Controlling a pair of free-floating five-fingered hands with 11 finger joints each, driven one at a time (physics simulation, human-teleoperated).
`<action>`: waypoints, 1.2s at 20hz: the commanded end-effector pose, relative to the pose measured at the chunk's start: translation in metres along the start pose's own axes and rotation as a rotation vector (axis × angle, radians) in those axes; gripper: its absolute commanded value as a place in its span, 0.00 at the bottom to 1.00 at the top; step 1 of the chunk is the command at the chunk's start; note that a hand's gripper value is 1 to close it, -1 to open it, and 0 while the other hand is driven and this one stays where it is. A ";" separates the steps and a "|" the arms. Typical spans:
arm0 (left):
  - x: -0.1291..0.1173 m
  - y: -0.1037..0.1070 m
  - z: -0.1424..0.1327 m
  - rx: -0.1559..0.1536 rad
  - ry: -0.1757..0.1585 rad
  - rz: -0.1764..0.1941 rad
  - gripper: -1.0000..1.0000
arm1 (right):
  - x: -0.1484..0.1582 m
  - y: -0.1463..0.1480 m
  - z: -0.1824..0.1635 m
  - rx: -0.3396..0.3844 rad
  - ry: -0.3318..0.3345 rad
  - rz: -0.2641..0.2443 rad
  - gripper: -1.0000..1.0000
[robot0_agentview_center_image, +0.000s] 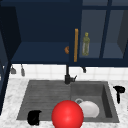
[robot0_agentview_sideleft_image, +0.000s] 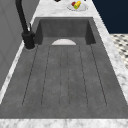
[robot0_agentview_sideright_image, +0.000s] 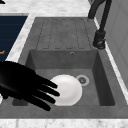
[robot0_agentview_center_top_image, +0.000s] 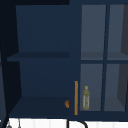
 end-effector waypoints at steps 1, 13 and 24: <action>0.000 0.000 0.000 0.000 0.000 0.000 0.50 | 0.014 -0.008 0.006 -0.054 0.002 -0.092 0.00; 0.000 0.000 0.000 0.000 0.000 0.000 0.50 | 0.060 -0.016 0.021 -0.132 -0.048 -0.180 0.00; 0.000 0.000 0.000 0.000 0.000 0.000 0.50 | 0.083 -0.008 0.035 -0.233 -0.065 -0.366 0.00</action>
